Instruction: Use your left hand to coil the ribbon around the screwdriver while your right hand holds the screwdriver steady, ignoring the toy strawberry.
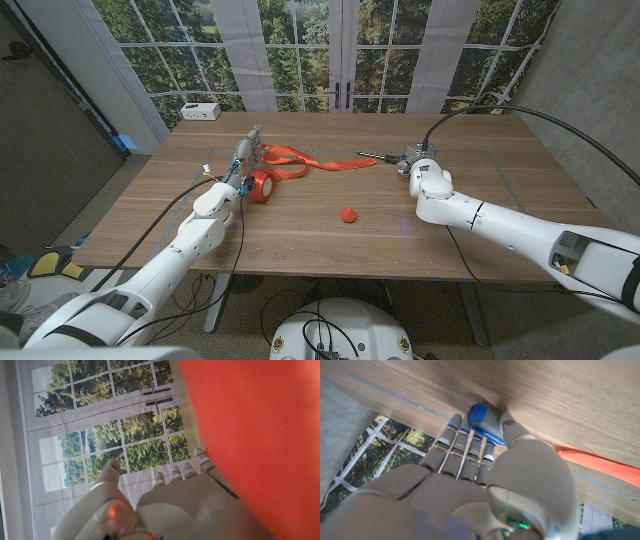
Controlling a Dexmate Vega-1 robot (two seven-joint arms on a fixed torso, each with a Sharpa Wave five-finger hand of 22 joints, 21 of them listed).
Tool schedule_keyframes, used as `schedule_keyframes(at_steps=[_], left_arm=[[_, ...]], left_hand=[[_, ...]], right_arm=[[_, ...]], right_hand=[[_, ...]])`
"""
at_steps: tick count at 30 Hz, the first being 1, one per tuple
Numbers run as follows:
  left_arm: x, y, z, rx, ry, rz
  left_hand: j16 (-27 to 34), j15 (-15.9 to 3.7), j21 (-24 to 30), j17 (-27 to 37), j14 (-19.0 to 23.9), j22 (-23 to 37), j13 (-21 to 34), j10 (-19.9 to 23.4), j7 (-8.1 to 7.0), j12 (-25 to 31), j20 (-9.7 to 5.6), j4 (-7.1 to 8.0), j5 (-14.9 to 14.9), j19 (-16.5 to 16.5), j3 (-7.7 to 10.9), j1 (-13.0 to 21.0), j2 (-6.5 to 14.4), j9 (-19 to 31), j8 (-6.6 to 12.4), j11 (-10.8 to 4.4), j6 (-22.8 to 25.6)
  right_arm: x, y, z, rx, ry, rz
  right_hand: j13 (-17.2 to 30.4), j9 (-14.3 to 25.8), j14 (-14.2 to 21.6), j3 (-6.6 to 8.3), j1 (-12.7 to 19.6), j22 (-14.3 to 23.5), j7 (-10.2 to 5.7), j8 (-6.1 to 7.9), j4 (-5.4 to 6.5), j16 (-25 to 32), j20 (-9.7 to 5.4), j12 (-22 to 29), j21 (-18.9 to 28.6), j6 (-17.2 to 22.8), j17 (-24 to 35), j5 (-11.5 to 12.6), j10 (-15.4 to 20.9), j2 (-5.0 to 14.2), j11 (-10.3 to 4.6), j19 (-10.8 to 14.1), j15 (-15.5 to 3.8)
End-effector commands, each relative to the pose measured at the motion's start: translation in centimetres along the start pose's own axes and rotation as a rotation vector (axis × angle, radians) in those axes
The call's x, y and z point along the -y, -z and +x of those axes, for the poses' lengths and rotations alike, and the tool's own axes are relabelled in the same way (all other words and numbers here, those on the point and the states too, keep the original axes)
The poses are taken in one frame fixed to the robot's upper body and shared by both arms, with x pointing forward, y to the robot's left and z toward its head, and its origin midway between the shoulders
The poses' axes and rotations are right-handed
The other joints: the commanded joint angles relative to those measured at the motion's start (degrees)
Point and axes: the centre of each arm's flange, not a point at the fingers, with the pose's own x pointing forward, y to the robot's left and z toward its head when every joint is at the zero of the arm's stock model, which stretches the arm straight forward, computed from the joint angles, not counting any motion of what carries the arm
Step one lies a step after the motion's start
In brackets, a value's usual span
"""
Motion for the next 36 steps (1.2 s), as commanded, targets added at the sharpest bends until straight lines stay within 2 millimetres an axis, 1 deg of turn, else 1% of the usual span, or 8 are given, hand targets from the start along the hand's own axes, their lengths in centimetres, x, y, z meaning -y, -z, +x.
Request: schedule_keyframes(at_steps=[1,3,6,17,23,25,29,36], left_arm=[[0.0,0.0,-0.2,0.001,-0.011,0.001],[0.0,0.0,-0.3,0.001,-0.007,-0.001],[0.1,-0.2,-0.3,0.0,-0.005,0.003],[0.3,-1.1,-1.1,-0.016,-0.011,0.037],[0.5,-2.0,-2.1,-0.002,-0.038,0.123],[0.7,-2.6,-2.9,-0.007,-0.1,0.186],[1.2,-3.5,-4.1,-0.014,-0.14,0.28],[2.0,-5.3,-6.3,-0.028,-0.24,0.455]], left_hand=[[0.2,0.12,-0.18,0.05,-0.36,0.12,0.02,0.07,0.31,-0.14,0.55,0.43,0.14,-0.08,0.05,-0.38,-0.01,0.16,-0.13,0.29,0.17],[0.21,0.14,-0.19,0.05,-0.36,0.13,0.02,0.07,0.3,-0.15,0.56,0.45,0.15,-0.08,0.05,-0.41,-0.01,0.16,-0.14,0.21,0.15],[0.21,0.14,-0.18,0.05,-0.37,0.13,0.02,0.08,0.25,-0.15,0.55,0.48,0.15,-0.04,0.04,-0.44,0.01,0.16,-0.13,0.24,0.18],[0.4,0.38,-0.05,0.01,0.22,0.13,0.02,1.0,0.43,0.17,0.86,0.44,0.2,0.44,0.36,-0.15,0.48,0.16,-0.16,0.45,0.08],[0.69,0.38,0.15,-0.06,1.29,0.09,0.01,2.15,0.61,0.55,0.99,0.05,0.23,1.12,1.02,0.79,1.19,0.18,0.03,0.53,0.47],[0.7,0.38,0.17,-0.07,1.4,0.08,0.01,2.26,0.62,0.58,0.97,-0.06,0.24,1.21,1.14,0.98,1.25,0.18,0.03,0.54,0.45],[0.85,0.86,-0.02,-0.07,2.19,0.03,0.03,2.85,0.19,0.72,1.23,-0.86,0.3,0.98,1.53,2.0,1.01,0.2,0.07,0.48,0.41],[1.02,1.43,-0.78,0.11,3.48,-0.03,0.14,3.14,-0.4,0.67,2.42,-2.85,0.25,-0.42,1.51,3.92,-1.32,0.27,0.09,-0.46,-0.31]], right_arm=[[-0.6,0.0,-0.3,-0.004,0.049,-0.054],[-0.5,0.1,-0.4,0.007,0.063,-0.027],[-0.3,0.0,-0.6,0.009,0.1,-0.03],[0.9,0.3,-2.3,0.054,0.284,0.056],[1.2,0.2,-3.0,0.073,0.326,0.077],[1.3,0.1,-3.2,0.074,0.333,0.079],[1.3,0.1,-3.7,0.082,0.342,0.078],[1.2,0.1,-4.7,0.092,0.356,0.088]], right_hand=[[3.34,0.82,10.9,-2.4,7.96,0.69,0.05,4.58,1.25,6.2,-0.63,7.36,2.59,13.32,8.41,0.48,11.27,2.23,1.04,2.34,-9.54],[3.96,0.92,13.17,-3.17,7.96,0.81,0.06,4.77,1.67,7.64,-0.78,8.38,3.02,13.76,9.62,0.34,12.53,2.57,-0.1,2.47,-9.47],[4.65,1.28,13.94,-3.95,8.09,0.94,0.19,5.01,1.92,8.75,-0.89,9.28,3.44,13.92,11.05,0.28,13.3,2.95,-0.18,2.6,-9.25],[5.6,1.86,13.58,-4.47,8.31,1.07,0.22,5.3,2.21,8.69,-1.05,9.95,3.82,13.73,12.09,0.46,12.87,3.65,-0.37,2.24,-9.43],[6.01,2.08,13.47,-4.61,8.49,1.11,0.24,5.5,2.23,8.45,-1.06,10.29,3.97,13.79,12.38,0.6,12.81,3.86,-0.5,2.02,-9.69],[6.11,2.1,13.5,-4.65,8.51,1.12,0.28,5.55,2.24,8.4,-1.06,10.37,4.02,13.85,12.44,0.64,12.8,3.88,-0.41,2.0,-9.73],[6.42,2.19,13.64,-4.82,8.49,1.14,0.32,5.64,2.31,8.22,-1.08,10.65,4.15,13.83,12.6,0.74,12.82,3.92,-0.36,1.85,-9.74],[6.88,2.28,13.78,-5.02,8.54,1.16,0.38,5.8,2.37,7.86,-1.04,11.04,4.4,13.92,12.81,0.89,12.79,4.0,-0.46,1.75,-9.73]])
